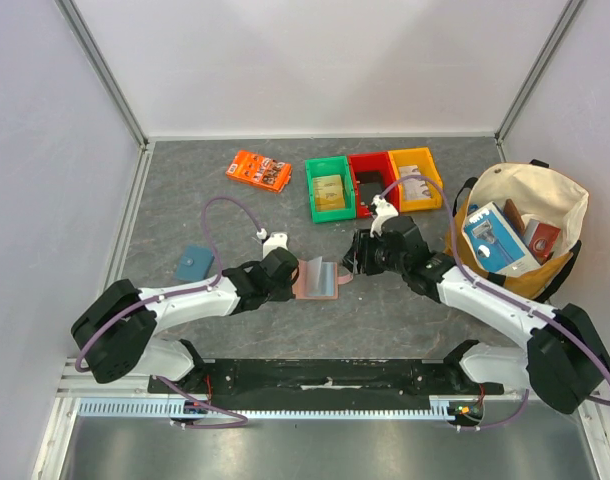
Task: Take the credit cards out of the card holder
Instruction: Open the card holder at the center of the board.
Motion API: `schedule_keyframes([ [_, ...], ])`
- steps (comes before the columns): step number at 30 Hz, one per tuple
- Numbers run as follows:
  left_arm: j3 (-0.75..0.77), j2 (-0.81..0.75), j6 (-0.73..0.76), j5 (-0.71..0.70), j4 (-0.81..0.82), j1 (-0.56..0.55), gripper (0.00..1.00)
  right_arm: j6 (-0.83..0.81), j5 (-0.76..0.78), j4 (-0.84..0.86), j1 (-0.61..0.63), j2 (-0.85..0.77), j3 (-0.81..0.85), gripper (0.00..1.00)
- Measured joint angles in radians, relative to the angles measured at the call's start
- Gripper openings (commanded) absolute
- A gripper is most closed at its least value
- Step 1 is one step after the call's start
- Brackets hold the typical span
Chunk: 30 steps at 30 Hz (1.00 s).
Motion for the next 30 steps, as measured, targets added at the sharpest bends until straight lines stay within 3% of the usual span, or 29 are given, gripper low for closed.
schedule_keyframes([
  [3, -0.006, 0.0, -0.009, 0.006, 0.011, 0.0, 0.04, -0.016, -0.01, 0.006, 0.0, -0.004, 0.023, 0.39],
  [10, -0.011, 0.0, -0.021, 0.028, 0.033, 0.0, 0.03, -0.017, -0.081, 0.068, 0.001, 0.145, 0.023, 0.27],
  [19, -0.032, 0.0, -0.038, 0.055, 0.073, 0.0, 0.04, -0.015, -0.143, 0.143, 0.052, 0.337, 0.054, 0.25],
  [22, -0.041, 0.0, -0.048, 0.069, 0.089, 0.0, 0.11, -0.018, -0.16, 0.153, 0.093, 0.4, 0.103, 0.26],
  [27, -0.087, -0.04, -0.079, 0.074, 0.116, 0.0, 0.37, -0.031, -0.185, 0.17, 0.172, 0.492, 0.209, 0.31],
  [30, -0.13, -0.106, -0.102, 0.073, 0.109, 0.0, 0.48, -0.048, -0.188, 0.163, 0.204, 0.554, 0.269, 0.31],
])
